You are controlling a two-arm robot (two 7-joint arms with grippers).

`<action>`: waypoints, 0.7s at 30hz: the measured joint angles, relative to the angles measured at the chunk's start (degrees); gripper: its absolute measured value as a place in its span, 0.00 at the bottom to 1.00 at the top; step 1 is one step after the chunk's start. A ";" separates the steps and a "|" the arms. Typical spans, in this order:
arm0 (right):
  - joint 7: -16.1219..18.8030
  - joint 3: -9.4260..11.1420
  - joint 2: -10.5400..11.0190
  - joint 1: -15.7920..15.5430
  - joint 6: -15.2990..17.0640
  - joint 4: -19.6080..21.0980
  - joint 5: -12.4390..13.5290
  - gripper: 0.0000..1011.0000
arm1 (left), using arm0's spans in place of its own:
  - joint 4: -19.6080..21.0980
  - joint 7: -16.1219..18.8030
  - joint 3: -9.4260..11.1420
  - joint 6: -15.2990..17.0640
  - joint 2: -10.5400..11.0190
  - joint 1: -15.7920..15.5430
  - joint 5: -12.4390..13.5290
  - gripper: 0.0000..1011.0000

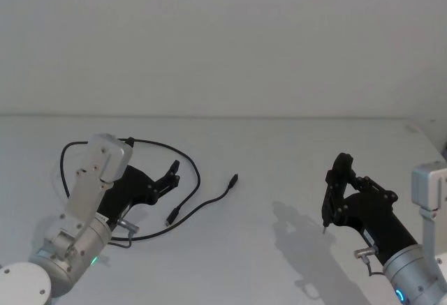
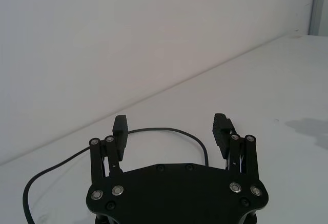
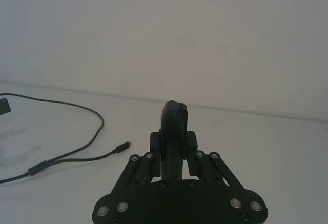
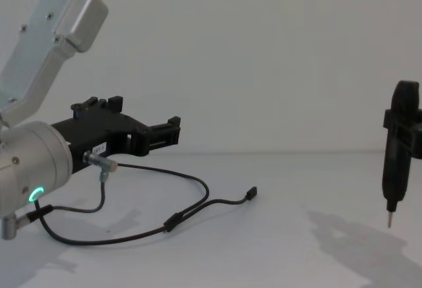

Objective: Pick up the data cable with the one hand.

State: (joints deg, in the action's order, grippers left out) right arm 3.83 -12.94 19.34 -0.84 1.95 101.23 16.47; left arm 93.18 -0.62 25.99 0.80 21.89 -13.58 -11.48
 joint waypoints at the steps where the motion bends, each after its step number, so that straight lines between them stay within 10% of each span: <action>1: 0.00 0.00 0.00 0.00 0.00 0.00 0.00 0.28 | 0.00 0.00 0.00 0.00 0.00 0.00 0.00 0.99; 21: 0.00 0.00 0.00 0.00 0.00 0.00 0.00 0.28 | 0.00 -0.21 0.00 0.00 -0.01 -0.01 -0.08 0.99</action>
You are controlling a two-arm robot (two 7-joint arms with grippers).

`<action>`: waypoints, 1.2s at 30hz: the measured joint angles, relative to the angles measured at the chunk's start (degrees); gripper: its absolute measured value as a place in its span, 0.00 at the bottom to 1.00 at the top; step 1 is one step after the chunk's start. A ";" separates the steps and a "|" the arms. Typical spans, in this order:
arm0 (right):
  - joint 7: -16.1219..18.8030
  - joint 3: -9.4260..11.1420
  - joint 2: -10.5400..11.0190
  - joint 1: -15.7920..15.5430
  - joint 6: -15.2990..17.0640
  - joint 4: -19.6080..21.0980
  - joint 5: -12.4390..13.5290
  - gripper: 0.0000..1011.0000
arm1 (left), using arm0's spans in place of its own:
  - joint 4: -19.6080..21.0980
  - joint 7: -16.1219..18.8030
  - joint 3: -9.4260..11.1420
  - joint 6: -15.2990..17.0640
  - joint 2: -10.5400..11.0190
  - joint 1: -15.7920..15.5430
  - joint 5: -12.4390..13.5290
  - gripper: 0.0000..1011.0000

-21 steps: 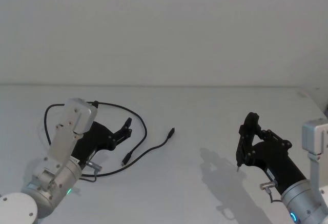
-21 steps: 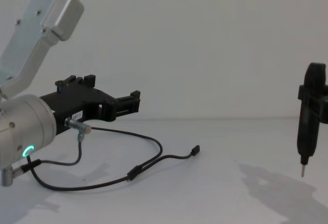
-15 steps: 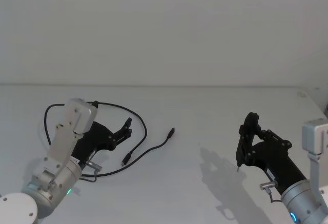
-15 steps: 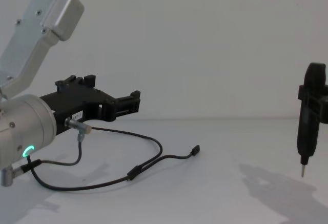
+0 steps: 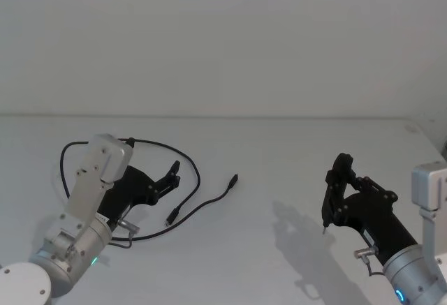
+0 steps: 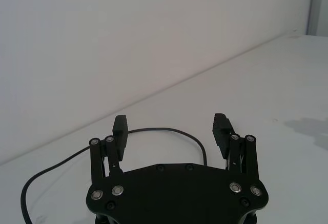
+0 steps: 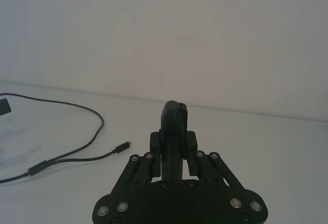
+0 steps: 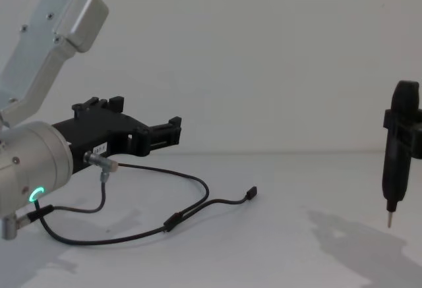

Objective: Pick up the data cable with the one hand.

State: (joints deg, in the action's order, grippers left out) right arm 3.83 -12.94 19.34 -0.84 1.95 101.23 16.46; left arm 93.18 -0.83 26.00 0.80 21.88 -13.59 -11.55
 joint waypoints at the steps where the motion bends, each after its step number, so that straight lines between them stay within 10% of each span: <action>1: 0.00 0.00 0.00 0.00 0.00 0.00 0.00 0.28 | 0.00 -0.15 -0.01 0.03 0.01 -0.02 -0.05 0.99; 36: 0.00 0.00 0.00 0.00 0.00 0.00 0.00 0.28 | -8.48 -23.26 2.06 8.87 3.03 -6.66 -10.77 0.99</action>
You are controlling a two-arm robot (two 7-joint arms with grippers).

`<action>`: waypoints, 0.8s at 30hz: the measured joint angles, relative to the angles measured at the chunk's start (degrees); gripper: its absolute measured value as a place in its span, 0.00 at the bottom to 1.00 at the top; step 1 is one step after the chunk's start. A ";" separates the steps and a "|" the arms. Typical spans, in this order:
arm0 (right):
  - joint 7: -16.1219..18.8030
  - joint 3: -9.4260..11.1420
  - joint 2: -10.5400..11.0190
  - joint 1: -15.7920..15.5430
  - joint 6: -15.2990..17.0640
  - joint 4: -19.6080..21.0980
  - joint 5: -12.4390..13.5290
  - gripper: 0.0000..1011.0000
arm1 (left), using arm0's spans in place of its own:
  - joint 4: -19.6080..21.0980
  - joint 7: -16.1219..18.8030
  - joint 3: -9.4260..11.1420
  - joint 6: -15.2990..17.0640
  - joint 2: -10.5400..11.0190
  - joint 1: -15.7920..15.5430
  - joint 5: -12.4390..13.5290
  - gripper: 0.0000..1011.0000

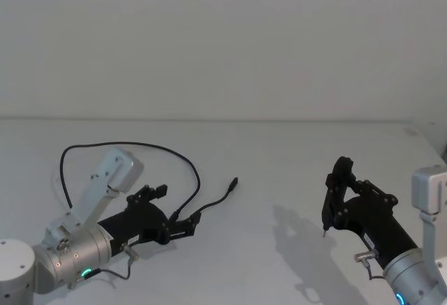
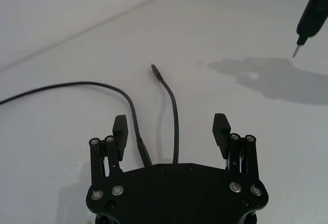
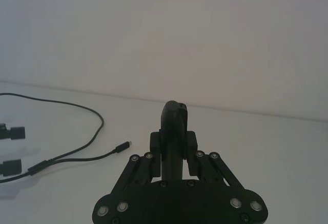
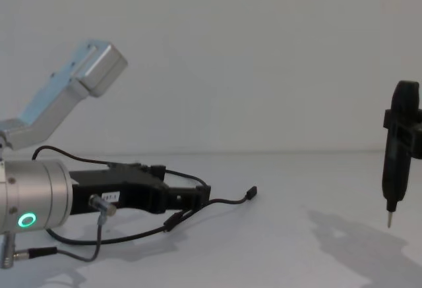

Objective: Pick up the data cable with the one hand.

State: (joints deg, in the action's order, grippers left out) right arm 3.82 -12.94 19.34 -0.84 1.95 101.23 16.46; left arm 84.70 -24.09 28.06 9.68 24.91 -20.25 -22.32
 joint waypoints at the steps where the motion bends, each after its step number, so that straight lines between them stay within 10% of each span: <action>1: 0.00 0.00 0.00 0.00 0.00 0.00 0.00 0.28 | -0.79 -0.62 0.26 0.23 -0.01 -0.50 -0.16 0.99; 24: 0.00 0.00 0.00 0.00 0.00 0.00 0.00 0.28 | -9.09 -6.48 3.15 0.89 -2.35 -6.44 -0.29 0.99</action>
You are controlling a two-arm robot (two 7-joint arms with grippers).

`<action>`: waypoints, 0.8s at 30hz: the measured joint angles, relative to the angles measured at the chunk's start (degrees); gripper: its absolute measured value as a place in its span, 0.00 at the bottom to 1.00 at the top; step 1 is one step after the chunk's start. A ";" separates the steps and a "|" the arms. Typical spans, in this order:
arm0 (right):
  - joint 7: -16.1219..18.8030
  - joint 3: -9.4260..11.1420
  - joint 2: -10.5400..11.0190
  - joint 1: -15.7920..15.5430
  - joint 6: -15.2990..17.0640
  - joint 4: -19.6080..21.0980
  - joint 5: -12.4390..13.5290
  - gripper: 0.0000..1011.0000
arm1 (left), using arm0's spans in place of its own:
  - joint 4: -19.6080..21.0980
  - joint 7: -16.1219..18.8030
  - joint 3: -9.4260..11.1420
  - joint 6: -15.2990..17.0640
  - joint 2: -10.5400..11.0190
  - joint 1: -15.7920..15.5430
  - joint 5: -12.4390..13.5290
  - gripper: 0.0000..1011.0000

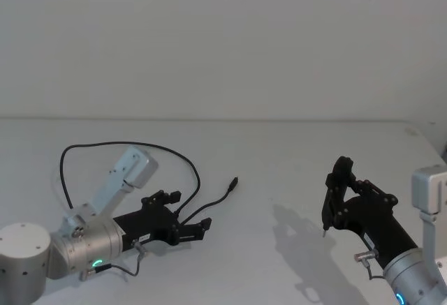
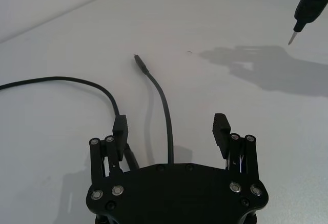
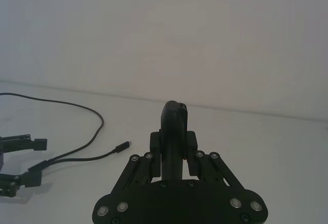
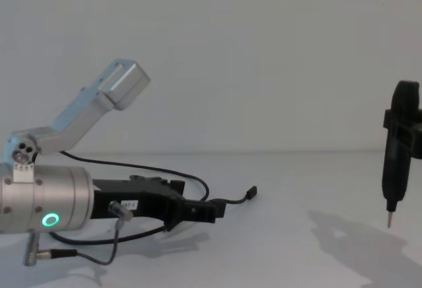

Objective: Pick up the data cable with the one hand.

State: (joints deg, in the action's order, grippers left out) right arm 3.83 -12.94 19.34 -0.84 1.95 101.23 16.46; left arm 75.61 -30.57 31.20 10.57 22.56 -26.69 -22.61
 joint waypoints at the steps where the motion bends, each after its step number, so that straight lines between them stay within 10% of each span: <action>1: 0.00 0.00 0.00 0.00 0.00 0.00 0.00 0.28 | -0.62 -0.32 0.29 -0.05 -0.25 -0.44 0.01 0.99; 13: 0.00 0.00 0.00 0.00 0.00 0.00 0.00 0.28 | -4.58 -2.14 2.05 -0.49 -2.00 -3.02 0.37 0.92; 24: 0.00 0.00 0.00 0.00 0.00 0.00 0.00 0.28 | -7.36 -2.31 2.95 -0.45 -3.41 -4.35 1.26 0.58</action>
State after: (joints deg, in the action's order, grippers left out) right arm 3.83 -12.94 19.33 -0.84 1.95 101.23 16.46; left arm 68.25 -32.88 34.15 10.12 19.15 -31.04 -21.36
